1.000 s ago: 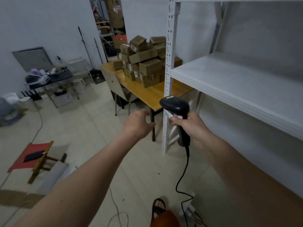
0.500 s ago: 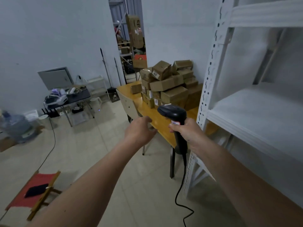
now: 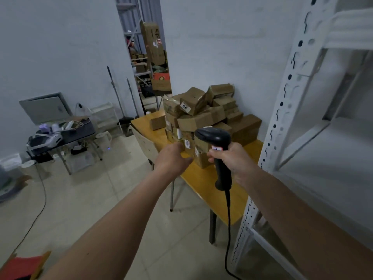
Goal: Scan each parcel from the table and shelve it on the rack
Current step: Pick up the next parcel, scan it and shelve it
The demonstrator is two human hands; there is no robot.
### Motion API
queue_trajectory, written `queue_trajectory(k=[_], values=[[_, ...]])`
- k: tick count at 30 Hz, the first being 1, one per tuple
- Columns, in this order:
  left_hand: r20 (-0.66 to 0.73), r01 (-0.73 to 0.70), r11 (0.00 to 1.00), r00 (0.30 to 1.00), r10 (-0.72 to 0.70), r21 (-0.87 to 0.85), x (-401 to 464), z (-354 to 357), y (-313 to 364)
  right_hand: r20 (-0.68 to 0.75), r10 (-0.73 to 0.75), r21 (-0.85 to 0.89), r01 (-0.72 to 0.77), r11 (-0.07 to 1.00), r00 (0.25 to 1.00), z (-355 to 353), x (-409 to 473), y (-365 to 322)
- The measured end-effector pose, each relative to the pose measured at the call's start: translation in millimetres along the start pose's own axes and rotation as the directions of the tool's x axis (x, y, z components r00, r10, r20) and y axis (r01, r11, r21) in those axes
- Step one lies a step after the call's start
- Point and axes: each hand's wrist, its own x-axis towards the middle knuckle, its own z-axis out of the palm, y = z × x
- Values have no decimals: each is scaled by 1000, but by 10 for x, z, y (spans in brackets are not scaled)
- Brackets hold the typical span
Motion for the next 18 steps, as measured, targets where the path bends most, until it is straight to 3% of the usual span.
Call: queue_trajectory(k=[7, 18], values=[[6, -88, 996, 996, 88, 11, 1263, 131, -55, -90, -7, 42, 11, 999, 996, 136, 891, -119], [-31, -94, 996, 995, 94, 10, 3255, 356, -201, -279, 123, 63, -110, 992, 952, 563, 2249, -255]])
